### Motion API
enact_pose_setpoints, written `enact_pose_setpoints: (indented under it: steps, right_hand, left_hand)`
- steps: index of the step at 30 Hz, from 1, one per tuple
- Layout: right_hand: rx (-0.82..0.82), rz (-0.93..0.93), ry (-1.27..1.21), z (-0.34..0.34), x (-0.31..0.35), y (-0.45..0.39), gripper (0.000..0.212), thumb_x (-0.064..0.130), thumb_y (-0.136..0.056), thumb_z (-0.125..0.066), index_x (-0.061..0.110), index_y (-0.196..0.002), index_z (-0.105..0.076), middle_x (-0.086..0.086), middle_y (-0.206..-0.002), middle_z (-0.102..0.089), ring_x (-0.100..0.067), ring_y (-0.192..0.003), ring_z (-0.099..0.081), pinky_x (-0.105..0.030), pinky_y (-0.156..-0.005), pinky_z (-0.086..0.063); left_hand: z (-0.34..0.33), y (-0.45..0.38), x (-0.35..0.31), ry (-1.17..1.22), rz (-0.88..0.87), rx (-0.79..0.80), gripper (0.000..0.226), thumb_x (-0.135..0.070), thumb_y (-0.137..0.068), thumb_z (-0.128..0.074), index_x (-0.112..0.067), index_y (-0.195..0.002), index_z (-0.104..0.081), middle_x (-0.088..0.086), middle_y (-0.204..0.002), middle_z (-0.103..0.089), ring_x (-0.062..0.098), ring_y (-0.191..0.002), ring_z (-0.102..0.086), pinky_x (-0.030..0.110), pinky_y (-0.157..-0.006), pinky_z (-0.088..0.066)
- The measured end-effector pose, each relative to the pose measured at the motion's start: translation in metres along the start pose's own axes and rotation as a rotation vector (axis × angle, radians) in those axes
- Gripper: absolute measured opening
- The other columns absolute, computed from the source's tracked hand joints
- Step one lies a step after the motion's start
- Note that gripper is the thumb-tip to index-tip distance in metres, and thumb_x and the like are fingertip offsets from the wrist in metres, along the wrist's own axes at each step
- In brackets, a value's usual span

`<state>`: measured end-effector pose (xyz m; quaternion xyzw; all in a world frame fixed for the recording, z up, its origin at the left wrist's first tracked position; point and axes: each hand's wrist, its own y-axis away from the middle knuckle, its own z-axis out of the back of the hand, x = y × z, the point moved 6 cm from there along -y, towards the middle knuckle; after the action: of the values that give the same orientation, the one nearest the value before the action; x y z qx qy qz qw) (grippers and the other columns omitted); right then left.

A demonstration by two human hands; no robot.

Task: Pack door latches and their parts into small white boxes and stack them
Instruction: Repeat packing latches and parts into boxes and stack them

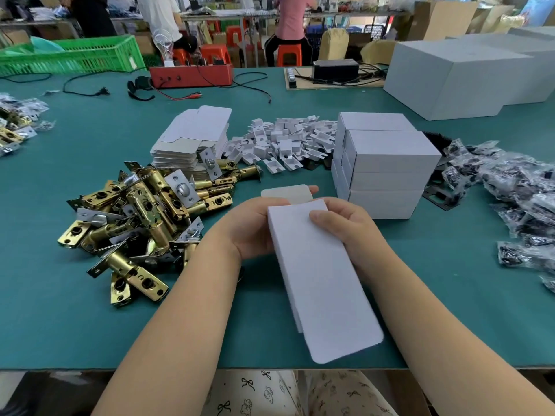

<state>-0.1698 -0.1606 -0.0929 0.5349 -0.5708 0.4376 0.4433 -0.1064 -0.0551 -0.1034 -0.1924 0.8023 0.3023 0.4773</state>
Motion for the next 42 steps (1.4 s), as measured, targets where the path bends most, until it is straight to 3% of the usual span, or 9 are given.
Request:
enact_pose_setpoints:
  steps: [3,10,15,18,21,27,32,38,42]
  right_hand:
    - [-0.047,-0.105,-0.013,0.007,-0.004,0.002,0.011,0.016,-0.089,-0.06,0.011,-0.083,-0.067,-0.004,-0.07,-0.067,-0.013,-0.053,-0.06,-0.019,-0.049,-0.048]
    - [-0.146,-0.36,-0.259,0.004,-0.006,-0.009,0.02,0.024,-0.092,-0.052,0.01,-0.083,-0.063,-0.005,-0.061,-0.067,-0.015,-0.048,-0.063,-0.018,-0.046,-0.049]
    - [-0.128,-0.112,-0.565,0.023,-0.006,-0.008,0.046,0.053,-0.08,-0.043,0.018,-0.092,-0.071,-0.004,-0.075,-0.067,-0.023,-0.062,-0.068,-0.023,-0.051,-0.051]
    - [-0.16,-0.064,-0.395,0.022,-0.004,-0.013,0.052,0.055,-0.079,-0.048,0.018,-0.114,-0.058,-0.003,-0.081,-0.07,-0.025,-0.07,-0.071,-0.026,-0.051,-0.053]
    - [-0.263,-0.029,-0.212,0.021,-0.005,-0.015,0.041,0.043,-0.084,-0.058,0.014,-0.113,-0.056,-0.003,-0.083,-0.073,-0.025,-0.068,-0.072,-0.027,-0.046,-0.053]
    - [-0.361,-0.068,-0.111,0.024,-0.012,-0.012,0.013,0.022,-0.097,-0.05,0.01,-0.099,-0.055,-0.003,-0.07,-0.071,-0.026,-0.061,-0.07,-0.028,-0.047,-0.053]
    - [-0.297,-0.043,-0.046,0.017,-0.009,-0.01,0.011,0.024,-0.098,-0.048,0.018,-0.102,-0.056,0.001,-0.076,-0.073,-0.025,-0.064,-0.071,-0.027,-0.051,-0.053]
    - [-0.299,0.05,0.017,0.016,-0.002,-0.006,0.012,0.021,-0.098,-0.045,0.022,-0.102,-0.057,0.001,-0.068,-0.071,-0.021,-0.059,-0.069,-0.023,-0.053,-0.051]
    - [-0.374,0.091,0.037,0.018,0.0,-0.004,0.012,0.017,-0.096,-0.048,0.023,-0.095,-0.058,0.006,-0.067,-0.069,-0.018,-0.053,-0.066,-0.022,-0.051,-0.051]
  left_hand:
    - [0.0,-0.002,-0.002,-0.074,-0.042,0.036,0.044,-0.006,-0.09,-0.048,-0.023,-0.13,-0.059,0.007,-0.127,-0.066,0.028,-0.109,-0.06,0.044,-0.093,-0.049]
    - [0.015,-0.007,-0.009,0.035,-0.146,-0.203,0.024,-0.012,-0.094,-0.055,-0.014,-0.114,-0.068,0.005,-0.093,-0.071,0.018,-0.08,-0.066,0.028,-0.058,-0.057]
    - [0.044,-0.001,-0.024,0.384,-0.374,-0.496,0.026,-0.024,-0.093,-0.063,-0.013,-0.116,-0.065,0.004,-0.089,-0.073,0.017,-0.076,-0.07,0.027,-0.052,-0.055]
    - [0.049,0.004,-0.029,0.319,-0.483,-0.612,0.02,-0.028,-0.095,-0.06,-0.018,-0.112,-0.067,0.001,-0.088,-0.074,0.015,-0.077,-0.07,0.03,-0.056,-0.056]
    - [0.046,0.01,-0.035,0.158,-0.527,-0.684,0.025,-0.026,-0.096,-0.057,-0.023,-0.119,-0.067,-0.003,-0.089,-0.074,0.01,-0.075,-0.069,0.03,-0.058,-0.056]
    - [0.025,0.01,-0.039,-0.016,-0.494,-0.387,0.056,-0.074,-0.084,-0.023,-0.048,-0.114,-0.062,-0.006,-0.11,-0.072,0.017,-0.096,-0.07,0.041,-0.063,-0.057]
    - [0.032,0.01,-0.042,-0.015,-0.418,-0.421,0.035,-0.056,-0.093,-0.052,-0.034,-0.115,-0.067,0.001,-0.106,-0.073,0.02,-0.094,-0.069,0.035,-0.061,-0.056]
    - [0.037,0.012,-0.041,-0.079,-0.465,-0.498,0.043,-0.064,-0.075,-0.055,-0.031,-0.099,-0.068,0.0,-0.098,-0.071,0.015,-0.082,-0.069,0.03,-0.052,-0.054]
    - [0.039,0.009,-0.038,-0.138,-0.451,-0.475,0.015,-0.036,-0.093,-0.057,-0.03,-0.097,-0.07,-0.001,-0.094,-0.067,0.021,-0.09,-0.064,0.029,-0.053,-0.056]
